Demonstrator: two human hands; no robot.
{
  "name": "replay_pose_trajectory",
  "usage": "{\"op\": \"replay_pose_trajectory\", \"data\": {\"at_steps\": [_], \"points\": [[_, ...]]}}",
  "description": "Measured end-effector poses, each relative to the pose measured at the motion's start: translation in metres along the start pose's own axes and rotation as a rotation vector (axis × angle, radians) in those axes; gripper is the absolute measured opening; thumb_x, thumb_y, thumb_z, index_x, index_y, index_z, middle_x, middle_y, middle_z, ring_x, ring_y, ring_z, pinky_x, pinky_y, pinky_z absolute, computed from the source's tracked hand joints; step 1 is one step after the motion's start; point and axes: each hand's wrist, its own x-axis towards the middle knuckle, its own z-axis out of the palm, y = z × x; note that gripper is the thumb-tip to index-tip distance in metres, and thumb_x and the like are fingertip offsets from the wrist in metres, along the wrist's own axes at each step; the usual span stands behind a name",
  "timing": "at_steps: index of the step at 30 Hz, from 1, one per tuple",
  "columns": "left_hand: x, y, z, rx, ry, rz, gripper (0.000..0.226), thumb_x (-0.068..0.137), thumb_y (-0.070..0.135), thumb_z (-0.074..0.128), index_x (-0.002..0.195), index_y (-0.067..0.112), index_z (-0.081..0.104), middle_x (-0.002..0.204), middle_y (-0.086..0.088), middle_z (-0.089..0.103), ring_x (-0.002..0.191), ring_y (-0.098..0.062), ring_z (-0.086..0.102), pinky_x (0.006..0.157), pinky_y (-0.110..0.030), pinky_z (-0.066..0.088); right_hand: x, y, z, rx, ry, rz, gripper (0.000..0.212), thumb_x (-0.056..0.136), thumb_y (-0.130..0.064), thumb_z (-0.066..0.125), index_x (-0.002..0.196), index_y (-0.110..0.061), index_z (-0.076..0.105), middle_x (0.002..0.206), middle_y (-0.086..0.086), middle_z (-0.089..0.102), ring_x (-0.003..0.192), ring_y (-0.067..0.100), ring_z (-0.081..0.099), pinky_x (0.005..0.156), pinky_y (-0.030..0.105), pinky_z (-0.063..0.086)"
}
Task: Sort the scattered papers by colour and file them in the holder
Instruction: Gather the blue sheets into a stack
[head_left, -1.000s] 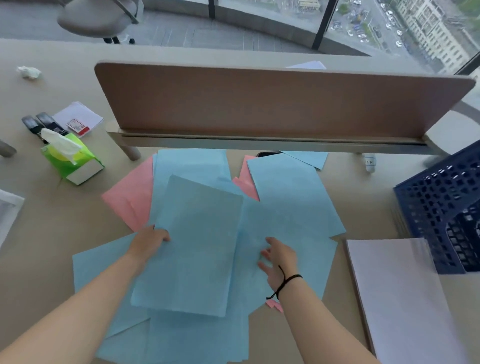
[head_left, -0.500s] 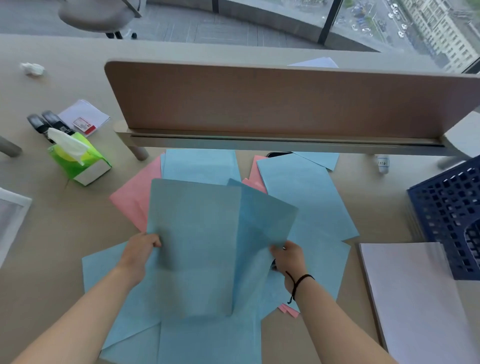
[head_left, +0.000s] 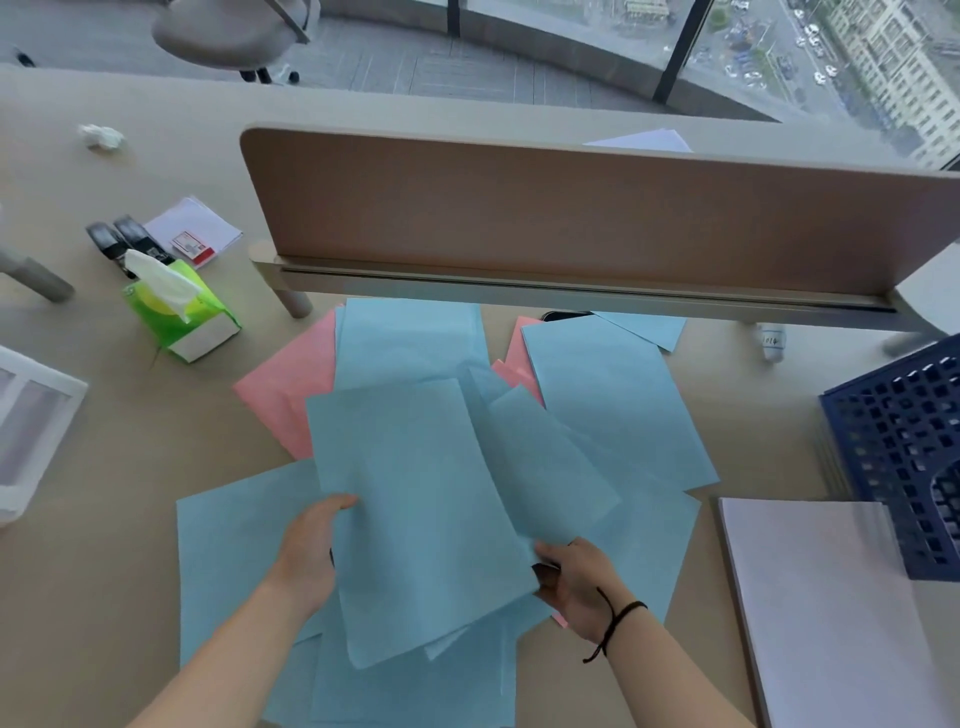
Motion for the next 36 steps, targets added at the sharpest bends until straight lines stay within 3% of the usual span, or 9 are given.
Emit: {"op": "replay_pose_trajectory", "data": {"at_steps": [7,11,17,20,23,26,30,33,36], "points": [[0.011,-0.008,0.004,0.177,0.111,0.071,0.017,0.086,0.016,0.071,0.101,0.01,0.074,0.102,-0.011,0.076,0.092,-0.032,0.073,0.088,-0.048,0.056,-0.014,-0.001,-0.007,-0.108,-0.136,0.078,0.028,0.096,0.004,0.048,0.113,0.004,0.07,0.112,0.023,0.073,0.108,0.039,0.069,0.098,0.054,0.053],[0.013,-0.009,0.004,0.408,0.167,0.244,0.009,0.089,0.013,0.068,0.096,0.014,0.074,0.097,-0.005,0.075,0.085,-0.021,0.07,0.071,-0.029,0.052,-0.008,-0.009,-0.013,-0.189,-0.095,0.095,0.027,0.103,-0.014,0.047,0.118,0.003,0.061,0.114,0.028,0.07,0.098,0.039,0.071,0.089,0.052,0.058],[0.014,-0.007,0.01,0.422,0.112,0.368,0.037,0.086,-0.001,0.067,0.111,0.027,0.066,0.098,-0.004,0.076,0.087,-0.023,0.071,0.084,-0.04,0.055,-0.009,-0.012,-0.014,-0.334,-0.104,0.09,0.027,0.103,-0.018,0.048,0.124,-0.005,0.06,0.118,0.018,0.071,0.098,0.034,0.074,0.081,0.043,0.059],[0.02,-0.013,0.016,0.273,0.098,0.247,0.057,0.087,0.002,0.069,0.136,0.022,0.048,0.106,-0.008,0.072,0.094,-0.026,0.07,0.088,-0.046,0.055,-0.009,-0.011,-0.01,-0.341,-0.053,0.091,0.028,0.101,-0.014,0.048,0.124,0.002,0.053,0.109,0.02,0.058,0.092,0.038,0.075,0.072,0.042,0.06],[0.026,-0.021,0.02,0.307,0.056,0.172,0.025,0.092,0.0,0.06,0.113,0.012,0.065,0.115,-0.015,0.07,0.096,-0.029,0.068,0.09,-0.048,0.054,-0.014,-0.013,-0.008,-0.349,-0.039,0.08,0.02,0.102,-0.013,0.048,0.113,0.001,0.056,0.089,0.014,0.057,0.094,0.041,0.073,0.075,0.045,0.061],[0.026,-0.02,0.013,0.273,0.035,0.165,0.032,0.092,-0.006,0.054,0.114,0.014,0.067,0.116,-0.014,0.07,0.104,-0.033,0.066,0.095,-0.052,0.051,-0.015,-0.017,-0.01,-0.401,-0.03,0.021,0.024,0.101,-0.011,0.044,0.114,0.0,0.061,0.093,0.016,0.069,0.088,0.037,0.072,0.087,0.05,0.058],[0.032,-0.006,-0.021,0.177,-0.051,0.104,0.039,0.089,-0.007,0.057,0.121,0.011,0.066,0.122,-0.018,0.068,0.114,-0.039,0.063,0.102,-0.061,0.044,-0.006,-0.026,-0.02,-0.354,0.195,-0.181,0.03,0.098,-0.002,0.037,0.112,-0.012,0.061,0.086,0.017,0.071,0.071,0.031,0.069,0.081,0.052,0.059],[0.028,0.004,-0.034,0.24,-0.129,0.118,0.041,0.087,-0.008,0.058,0.124,0.009,0.065,0.12,-0.016,0.07,0.11,-0.034,0.066,0.1,-0.052,0.048,-0.006,-0.036,-0.02,-0.402,0.148,-0.196,0.037,0.095,0.004,0.035,0.112,-0.014,0.063,0.092,0.02,0.074,0.074,0.031,0.071,0.082,0.05,0.059],[0.02,0.006,-0.026,0.323,-0.199,0.165,0.04,0.086,-0.01,0.058,0.118,0.011,0.067,0.111,-0.008,0.075,0.095,-0.02,0.073,0.076,-0.028,0.058,-0.01,-0.043,-0.003,-0.441,-0.04,-0.132,0.033,0.098,0.003,0.04,0.114,-0.009,0.066,0.096,0.018,0.073,0.082,0.031,0.067,0.086,0.048,0.058]]}}
